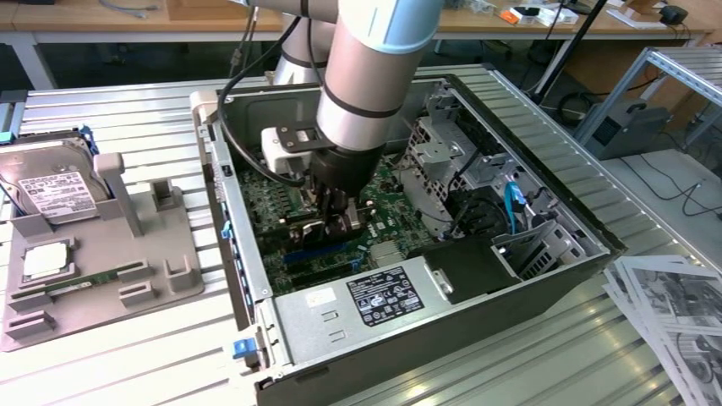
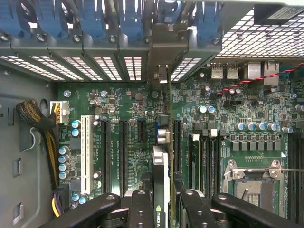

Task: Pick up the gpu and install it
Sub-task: 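Insert the gpu into the slot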

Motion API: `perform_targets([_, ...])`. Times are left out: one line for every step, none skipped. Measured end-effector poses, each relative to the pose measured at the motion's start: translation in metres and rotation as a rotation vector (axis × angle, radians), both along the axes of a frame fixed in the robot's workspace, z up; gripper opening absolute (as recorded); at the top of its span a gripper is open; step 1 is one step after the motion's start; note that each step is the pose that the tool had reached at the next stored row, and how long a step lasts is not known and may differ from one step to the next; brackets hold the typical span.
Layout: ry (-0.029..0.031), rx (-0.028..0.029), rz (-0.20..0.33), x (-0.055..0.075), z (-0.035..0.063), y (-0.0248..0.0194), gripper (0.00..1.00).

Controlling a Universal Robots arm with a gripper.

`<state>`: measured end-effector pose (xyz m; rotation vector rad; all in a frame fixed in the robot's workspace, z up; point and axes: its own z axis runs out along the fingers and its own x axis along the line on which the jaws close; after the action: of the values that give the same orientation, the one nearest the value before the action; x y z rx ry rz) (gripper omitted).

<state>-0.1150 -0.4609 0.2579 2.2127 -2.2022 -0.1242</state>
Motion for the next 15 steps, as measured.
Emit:
perform_targets([0.0000, 0.0000, 0.000, 0.000, -0.0002, 0.0000, 0.27])
perform_targets([-0.0002, 0.0003, 0.000, 0.000, -0.0004, 0.0001, 0.27])
perform_targets([-0.0006, 0.0010, 0.000, 0.000, -0.0007, 0.0001, 0.27])
perform_targets([-0.0005, 0.0009, 0.000, 0.000, -0.0007, 0.0001, 0.27])
perform_targets([-0.0004, 0.0007, 0.000, 0.000, -0.0005, 0.0001, 0.27])
perform_targets([-0.0002, 0.0003, 0.000, 0.000, -0.0003, 0.0000, 0.27])
perform_targets([-0.0002, 0.0002, 0.000, 0.000, -0.0003, 0.0000, 0.27])
perform_targets([-0.0002, 0.0003, 0.000, 0.000, -0.0004, 0.0000, 0.27])
perform_targets([-0.0002, 0.0002, 0.000, 0.000, -0.0003, 0.0000, 0.27])
perform_targets([-0.0001, 0.0000, 0.000, 0.000, 0.0010, 0.0000, 0.27])
perform_targets([-0.0001, 0.0000, 0.000, 0.000, 0.0045, 0.0000, 0.27])
perform_targets([-0.0001, 0.0001, 0.000, 0.000, 0.0082, 0.0000, 0.27])
perform_targets([-0.0001, 0.0001, 0.000, 0.000, 0.0104, 0.0000, 0.27])
perform_targets([-0.0002, 0.0002, 0.000, 0.000, 0.0103, 0.0000, 0.27])
perform_targets([-0.0002, 0.0002, 0.000, 0.000, 0.0103, 0.0000, 0.27])
